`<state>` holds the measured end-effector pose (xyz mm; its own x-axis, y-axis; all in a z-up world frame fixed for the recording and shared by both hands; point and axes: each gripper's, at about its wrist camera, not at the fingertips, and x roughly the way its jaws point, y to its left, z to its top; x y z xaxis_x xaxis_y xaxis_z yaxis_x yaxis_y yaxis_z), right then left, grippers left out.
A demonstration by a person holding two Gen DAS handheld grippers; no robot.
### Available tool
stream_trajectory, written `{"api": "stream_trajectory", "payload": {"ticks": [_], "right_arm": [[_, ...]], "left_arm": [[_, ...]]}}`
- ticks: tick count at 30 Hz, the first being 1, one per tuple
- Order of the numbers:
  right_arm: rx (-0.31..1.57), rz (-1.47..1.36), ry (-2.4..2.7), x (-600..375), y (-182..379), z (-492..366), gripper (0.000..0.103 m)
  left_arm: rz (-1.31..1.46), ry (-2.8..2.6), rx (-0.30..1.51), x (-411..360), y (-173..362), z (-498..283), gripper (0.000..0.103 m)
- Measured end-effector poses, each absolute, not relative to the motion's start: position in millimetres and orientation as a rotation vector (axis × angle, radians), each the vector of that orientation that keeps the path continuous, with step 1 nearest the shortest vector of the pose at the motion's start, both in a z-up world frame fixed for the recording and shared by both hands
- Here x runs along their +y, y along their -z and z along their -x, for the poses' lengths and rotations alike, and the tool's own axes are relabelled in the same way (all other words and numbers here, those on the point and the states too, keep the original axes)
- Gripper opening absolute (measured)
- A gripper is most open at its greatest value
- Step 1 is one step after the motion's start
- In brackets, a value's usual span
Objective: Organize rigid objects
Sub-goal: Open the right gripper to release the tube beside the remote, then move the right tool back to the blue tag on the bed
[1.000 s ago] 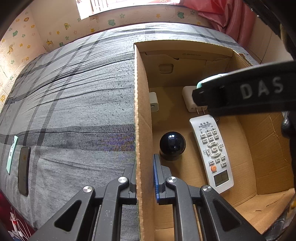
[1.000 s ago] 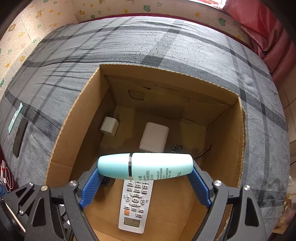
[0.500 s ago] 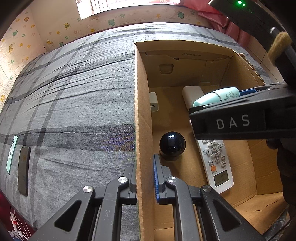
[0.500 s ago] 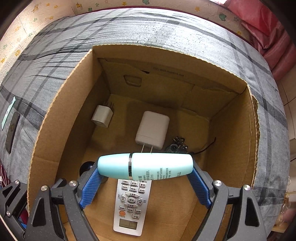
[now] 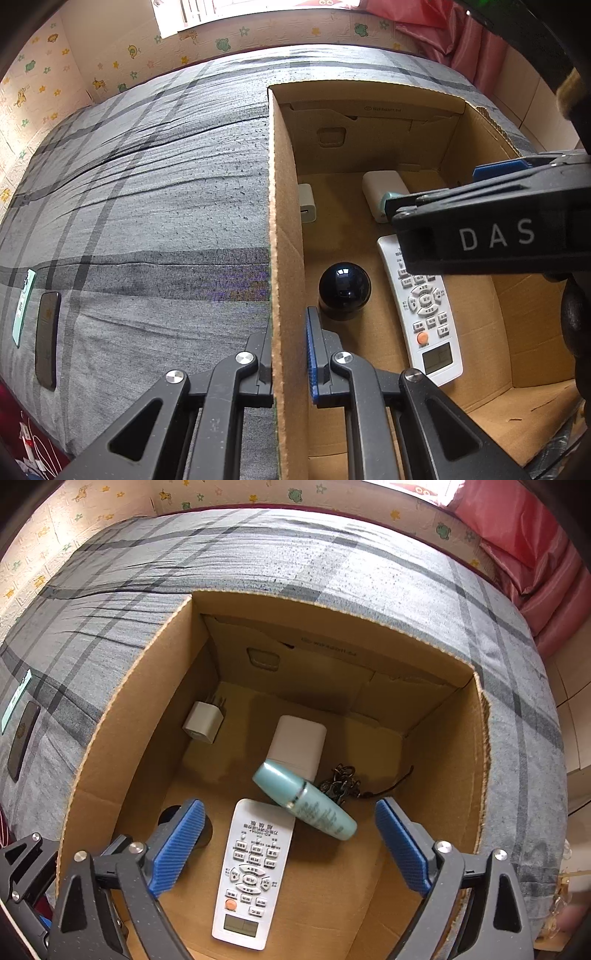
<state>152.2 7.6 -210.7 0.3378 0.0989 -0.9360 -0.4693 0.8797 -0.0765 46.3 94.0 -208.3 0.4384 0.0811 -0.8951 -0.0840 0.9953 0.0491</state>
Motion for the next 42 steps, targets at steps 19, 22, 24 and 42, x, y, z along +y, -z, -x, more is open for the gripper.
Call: {"api": "stream_trajectory", "payload": {"ticks": [19,22,24,42], "right_arm": [[1.081,0.297,-0.367,-20,163,-143,0.099],[1.073,0.257,-0.363,-31,156,-141,0.099],[1.060,0.250,-0.353,-38,153,-140,0.099],[1.025,0.189,-0.226,-129,137,-148,0.103]], "left_arm": [[0.008,-0.101,1.113,95,208,-47,0.012],[0.010,-0.101,1.113,96,208,-47,0.012],[0.007,-0.102,1.114,95,208,-47,0.012],[0.003,-0.103,1.115,95,209,-48,0.012]]}}
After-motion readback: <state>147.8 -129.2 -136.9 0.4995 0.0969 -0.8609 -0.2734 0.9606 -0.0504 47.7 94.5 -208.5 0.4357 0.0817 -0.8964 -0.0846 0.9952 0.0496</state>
